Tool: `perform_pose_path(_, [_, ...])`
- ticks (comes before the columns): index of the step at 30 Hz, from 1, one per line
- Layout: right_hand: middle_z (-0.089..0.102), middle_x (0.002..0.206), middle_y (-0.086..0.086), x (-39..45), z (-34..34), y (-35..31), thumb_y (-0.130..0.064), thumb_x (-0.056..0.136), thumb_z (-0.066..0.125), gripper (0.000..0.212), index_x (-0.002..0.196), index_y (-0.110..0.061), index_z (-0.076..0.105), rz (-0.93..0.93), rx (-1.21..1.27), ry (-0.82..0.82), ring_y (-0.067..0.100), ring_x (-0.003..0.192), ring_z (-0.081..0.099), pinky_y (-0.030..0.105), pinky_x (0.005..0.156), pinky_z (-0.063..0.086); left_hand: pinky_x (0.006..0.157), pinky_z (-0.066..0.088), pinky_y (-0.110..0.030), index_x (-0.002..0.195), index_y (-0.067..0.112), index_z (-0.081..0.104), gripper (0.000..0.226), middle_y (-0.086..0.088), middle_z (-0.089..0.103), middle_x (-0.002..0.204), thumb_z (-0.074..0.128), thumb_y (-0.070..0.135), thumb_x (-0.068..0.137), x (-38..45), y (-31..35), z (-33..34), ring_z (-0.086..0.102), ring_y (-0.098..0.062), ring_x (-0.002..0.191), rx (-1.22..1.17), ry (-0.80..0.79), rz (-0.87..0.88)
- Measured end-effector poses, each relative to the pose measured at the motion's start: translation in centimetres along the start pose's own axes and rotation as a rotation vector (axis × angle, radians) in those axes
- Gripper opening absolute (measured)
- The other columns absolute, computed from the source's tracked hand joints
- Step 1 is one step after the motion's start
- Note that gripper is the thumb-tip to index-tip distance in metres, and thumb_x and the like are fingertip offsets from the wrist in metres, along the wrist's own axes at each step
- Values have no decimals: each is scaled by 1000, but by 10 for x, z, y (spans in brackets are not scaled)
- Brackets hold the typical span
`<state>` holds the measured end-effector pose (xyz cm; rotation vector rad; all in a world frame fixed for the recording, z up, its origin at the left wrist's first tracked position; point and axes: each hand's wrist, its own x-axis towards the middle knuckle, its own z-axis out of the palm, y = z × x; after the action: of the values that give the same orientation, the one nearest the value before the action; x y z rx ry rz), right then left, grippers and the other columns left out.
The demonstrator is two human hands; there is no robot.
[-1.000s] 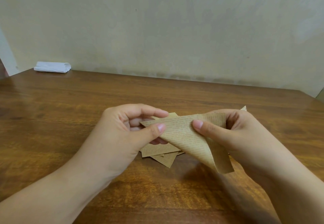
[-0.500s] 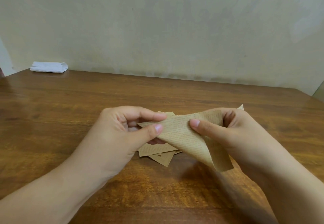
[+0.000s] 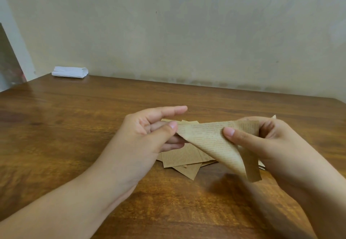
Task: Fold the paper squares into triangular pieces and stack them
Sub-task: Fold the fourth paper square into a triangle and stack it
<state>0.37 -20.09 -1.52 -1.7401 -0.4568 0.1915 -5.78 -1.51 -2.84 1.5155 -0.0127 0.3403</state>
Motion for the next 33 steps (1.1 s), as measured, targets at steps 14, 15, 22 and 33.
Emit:
perform_pose_path(14, [70, 68, 6, 1, -3, 2, -34, 63, 70, 27, 76, -11, 75, 46, -51, -31, 13, 58, 62, 19, 49, 44, 68, 58, -24, 92, 11, 70, 25, -9, 74, 80, 69, 10, 68, 3, 1, -5, 70, -15, 73, -45, -21, -24])
perform_pose_path(15, [71, 70, 6, 1, -3, 1, -35, 62, 70, 28, 77, -12, 75, 66, -65, -45, 13, 59, 63, 21, 50, 45, 66, 57, -22, 90, 12, 70, 24, -10, 73, 76, 72, 4, 67, 3, 1, -5, 69, -15, 70, -12, -31, -31])
perform_pose_path(22, [74, 80, 4, 3, -11, 1, -38, 69, 77, 29, 84, -13, 74, 263, -429, -134, 21, 76, 70, 39, 70, 53, 66, 49, -30, 83, 27, 65, 31, -2, 71, 68, 74, 0, 71, -3, -2, -3, 62, -13, 59, 396, -298, -188])
perform_pose_path(33, [69, 81, -20, 1, -5, 5, -52, 76, 69, 18, 89, -39, 69, 219, -950, -388, -4, 74, 63, 25, 75, 53, 68, 39, -11, 105, 53, 54, 35, 26, 42, 96, 65, 56, 72, -12, -10, 4, 44, 7, 81, 1047, -683, 24])
